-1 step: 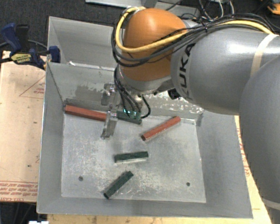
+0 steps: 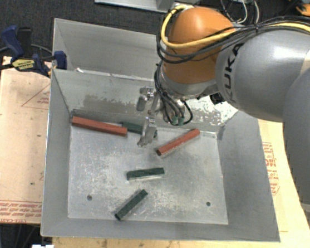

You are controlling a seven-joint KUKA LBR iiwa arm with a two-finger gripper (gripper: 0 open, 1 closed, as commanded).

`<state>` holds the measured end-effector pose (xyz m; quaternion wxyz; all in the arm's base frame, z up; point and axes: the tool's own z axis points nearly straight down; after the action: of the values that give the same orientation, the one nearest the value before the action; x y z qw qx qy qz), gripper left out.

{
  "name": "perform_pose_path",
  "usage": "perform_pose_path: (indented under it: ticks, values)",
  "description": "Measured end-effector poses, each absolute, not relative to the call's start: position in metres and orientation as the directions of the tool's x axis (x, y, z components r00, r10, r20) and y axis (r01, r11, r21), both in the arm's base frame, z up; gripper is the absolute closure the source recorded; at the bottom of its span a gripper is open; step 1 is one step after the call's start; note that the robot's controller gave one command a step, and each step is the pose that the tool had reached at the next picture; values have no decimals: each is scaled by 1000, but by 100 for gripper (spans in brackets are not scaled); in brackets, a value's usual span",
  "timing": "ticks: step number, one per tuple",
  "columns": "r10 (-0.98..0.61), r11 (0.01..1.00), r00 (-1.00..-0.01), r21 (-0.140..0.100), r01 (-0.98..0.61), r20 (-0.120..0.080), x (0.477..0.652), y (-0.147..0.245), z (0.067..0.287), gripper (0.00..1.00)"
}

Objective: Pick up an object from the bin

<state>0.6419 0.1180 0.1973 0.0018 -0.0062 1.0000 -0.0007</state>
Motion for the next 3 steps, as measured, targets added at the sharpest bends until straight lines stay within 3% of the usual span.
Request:
perform_pose_path:
  ticks: [1, 2, 3]
  values:
    - [143, 990, -990, 0, 143, 4, 646, 122, 82, 0]
    - [115, 993, -993, 1, 115, 4, 651, 174, 69, 0]
    - [122, 993, -993, 1, 122, -4, 654, 170, 71, 100]
